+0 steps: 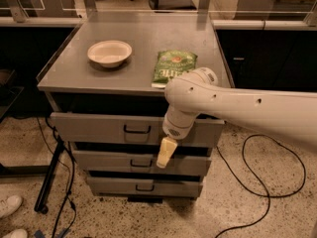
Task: Open top drawer
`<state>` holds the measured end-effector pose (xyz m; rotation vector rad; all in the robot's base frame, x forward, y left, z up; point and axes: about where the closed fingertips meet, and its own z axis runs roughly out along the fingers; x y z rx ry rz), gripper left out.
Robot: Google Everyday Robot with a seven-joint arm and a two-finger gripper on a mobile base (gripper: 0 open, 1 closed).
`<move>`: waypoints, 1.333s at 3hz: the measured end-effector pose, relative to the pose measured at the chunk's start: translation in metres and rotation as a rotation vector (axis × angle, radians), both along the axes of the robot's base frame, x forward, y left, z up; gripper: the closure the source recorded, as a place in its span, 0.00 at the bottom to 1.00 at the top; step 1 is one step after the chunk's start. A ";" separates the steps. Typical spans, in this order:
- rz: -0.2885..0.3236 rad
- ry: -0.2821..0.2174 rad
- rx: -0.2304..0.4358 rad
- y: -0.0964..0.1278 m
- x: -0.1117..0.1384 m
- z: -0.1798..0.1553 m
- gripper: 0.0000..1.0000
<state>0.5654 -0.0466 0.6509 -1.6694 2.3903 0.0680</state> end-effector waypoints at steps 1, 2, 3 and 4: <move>0.025 0.031 -0.015 -0.004 -0.016 -0.001 0.00; 0.040 0.073 -0.008 -0.011 -0.038 0.004 0.00; 0.047 0.125 0.003 -0.026 -0.073 0.017 0.00; 0.050 0.202 0.013 -0.052 -0.125 0.041 0.00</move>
Offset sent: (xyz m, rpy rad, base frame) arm -0.1330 -0.0428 0.0292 0.0236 0.2398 0.0988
